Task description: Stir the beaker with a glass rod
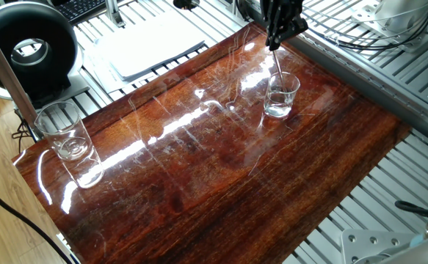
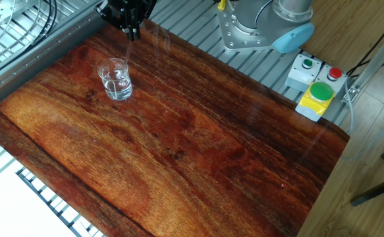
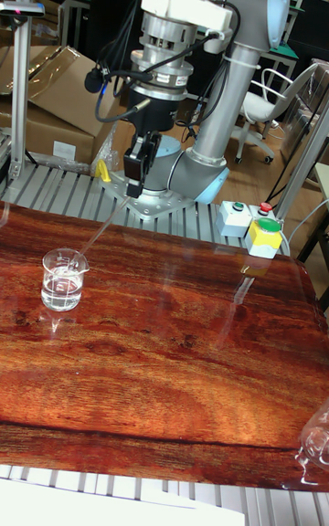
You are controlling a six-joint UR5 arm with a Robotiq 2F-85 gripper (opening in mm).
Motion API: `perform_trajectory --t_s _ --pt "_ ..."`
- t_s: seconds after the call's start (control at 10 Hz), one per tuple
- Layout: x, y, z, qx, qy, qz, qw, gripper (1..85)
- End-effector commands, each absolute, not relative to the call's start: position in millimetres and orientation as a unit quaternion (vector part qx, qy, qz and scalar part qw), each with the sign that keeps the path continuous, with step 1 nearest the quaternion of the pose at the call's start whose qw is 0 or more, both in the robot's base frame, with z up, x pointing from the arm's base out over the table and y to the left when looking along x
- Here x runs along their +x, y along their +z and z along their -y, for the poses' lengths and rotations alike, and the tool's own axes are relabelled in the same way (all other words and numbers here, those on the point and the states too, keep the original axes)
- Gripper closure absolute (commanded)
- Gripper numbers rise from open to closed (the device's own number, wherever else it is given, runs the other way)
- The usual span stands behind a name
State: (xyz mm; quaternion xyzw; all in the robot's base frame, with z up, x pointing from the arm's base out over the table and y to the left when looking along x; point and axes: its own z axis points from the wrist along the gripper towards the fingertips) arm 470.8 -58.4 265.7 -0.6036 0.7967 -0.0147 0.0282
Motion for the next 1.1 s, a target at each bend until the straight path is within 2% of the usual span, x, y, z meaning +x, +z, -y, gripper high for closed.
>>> perform_trajectory --t_s 0.0,1.0 --pt "474.8 266.6 54.3 -0.606 -0.014 -0.794 0.041 84.7" --pt "476.1 267.5 48.1 -0.638 -0.011 -0.768 0.049 84.7"
